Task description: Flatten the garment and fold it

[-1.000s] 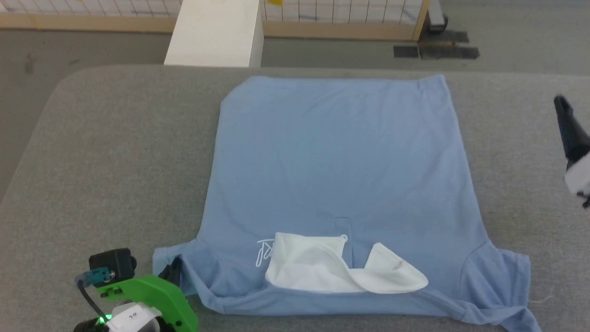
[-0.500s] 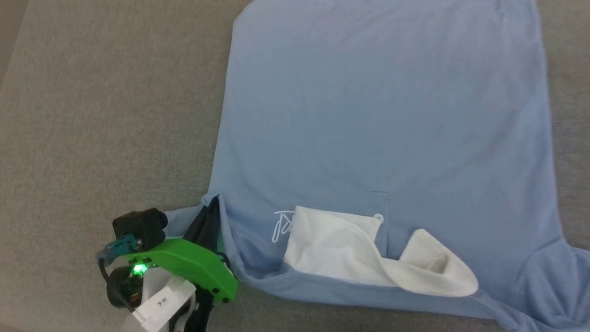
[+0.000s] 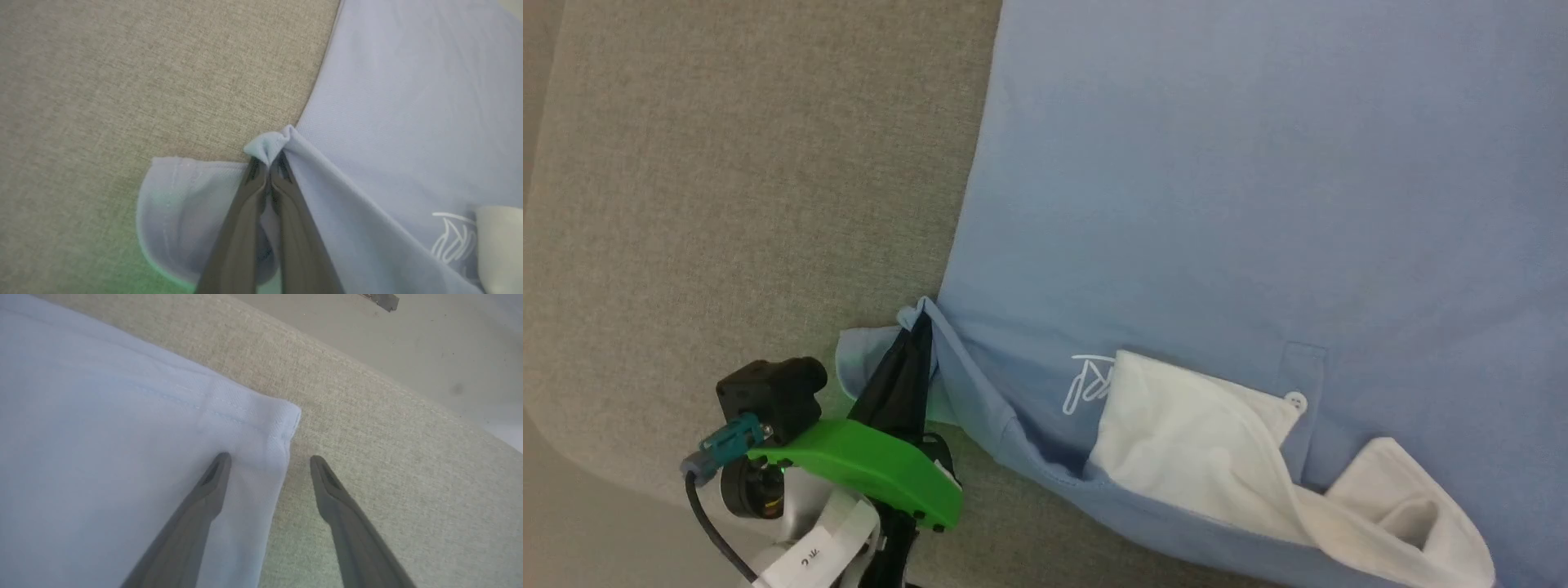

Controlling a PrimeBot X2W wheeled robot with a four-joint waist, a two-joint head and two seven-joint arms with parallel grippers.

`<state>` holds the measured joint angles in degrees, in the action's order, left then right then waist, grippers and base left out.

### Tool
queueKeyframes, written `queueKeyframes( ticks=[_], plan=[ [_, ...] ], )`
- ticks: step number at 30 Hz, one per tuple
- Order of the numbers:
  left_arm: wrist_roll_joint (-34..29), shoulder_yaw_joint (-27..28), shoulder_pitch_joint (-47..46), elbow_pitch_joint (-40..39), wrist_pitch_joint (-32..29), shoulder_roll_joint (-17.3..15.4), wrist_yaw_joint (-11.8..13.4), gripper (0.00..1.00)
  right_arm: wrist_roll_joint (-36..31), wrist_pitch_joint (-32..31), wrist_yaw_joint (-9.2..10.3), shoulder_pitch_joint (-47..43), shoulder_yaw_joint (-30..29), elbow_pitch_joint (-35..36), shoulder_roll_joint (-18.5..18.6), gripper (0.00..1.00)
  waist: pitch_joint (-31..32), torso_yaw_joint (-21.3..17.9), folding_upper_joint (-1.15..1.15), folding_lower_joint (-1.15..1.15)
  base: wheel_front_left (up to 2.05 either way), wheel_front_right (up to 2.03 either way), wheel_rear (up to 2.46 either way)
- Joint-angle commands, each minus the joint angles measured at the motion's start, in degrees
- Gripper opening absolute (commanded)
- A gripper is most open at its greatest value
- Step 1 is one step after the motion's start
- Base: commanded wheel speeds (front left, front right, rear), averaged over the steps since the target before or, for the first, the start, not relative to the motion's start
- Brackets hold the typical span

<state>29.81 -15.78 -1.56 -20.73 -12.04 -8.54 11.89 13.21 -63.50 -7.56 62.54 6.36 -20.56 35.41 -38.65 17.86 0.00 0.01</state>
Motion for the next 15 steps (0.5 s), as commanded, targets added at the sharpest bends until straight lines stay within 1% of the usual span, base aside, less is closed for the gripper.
queueKeyframes(
  ticks=[1, 4, 7, 8, 9, 10, 12, 15],
  plan=[
    [-0.2, -0.1, -0.3, 0.7, -0.2, 0.2, 0.1, 0.0, 0.0, -1.3, 0.08, 0.5, 0.5, 0.0, 0.3, 1.0, -2.8, 2.6, 0.0, -0.01, 0.0, 0.0, 0.0],
    [0.0, -0.3, -0.3, 0.8, -0.2, 0.3, 0.0, 0.0, 0.5, -4.4, 0.08, -0.1, 1.5, 0.6, 0.8, 1.0, -3.2, 2.7, 0.0, -0.01, 0.0, 0.0, 0.0],
    [0.1, -0.3, -0.2, 1.0, 0.0, 0.3, 0.1, 0.0, 1.6, -8.0, 0.08, -1.1, 1.2, 1.2, 0.7, 1.0, -3.4, 2.5, 0.0, -0.01, 0.0, 0.0, 0.0],
    [0.1, -0.3, -0.3, 1.0, 0.1, 0.4, 0.1, 0.0, 1.8, -9.3, 0.08, -1.4, 0.6, 1.5, 0.6, 0.37, -3.4, 2.4, 0.0, -0.01, 0.0, 0.0, 0.0],
    [0.2, -0.2, -0.3, 1.1, 0.1, 0.3, 0.1, 0.0, 1.8, -10.1, 0.08, -1.6, 0.1, 1.9, 0.6, 0.23, -3.4, 2.3, 0.0, -0.01, 0.0, 0.0, 0.0],
    [0.2, -0.2, -0.4, 1.3, 0.1, 0.3, 0.1, 0.0, 1.7, -10.7, 0.08, -1.9, -0.3, 2.5, 0.6, 0.0, -3.3, 2.1, 0.0, -0.01, 0.0, 0.0, 0.0],
    [0.3, 0.0, -0.6, 1.5, 0.0, 0.1, 0.1, 0.0, 1.3, -11.4, 0.08, -2.2, -1.6, 3.4, 0.4, 0.0, -3.0, 1.8, 0.0, -0.01, 0.0, 0.0, 0.0],
    [0.3, -0.1, -0.9, 2.1, -0.3, -0.2, 0.0, 0.0, 0.2, -10.6, 0.08, -2.6, -2.8, 5.2, 0.1, 0.0, -2.1, 1.2, 0.0, -0.01, 0.0, 0.0, 0.0]
  ],
)
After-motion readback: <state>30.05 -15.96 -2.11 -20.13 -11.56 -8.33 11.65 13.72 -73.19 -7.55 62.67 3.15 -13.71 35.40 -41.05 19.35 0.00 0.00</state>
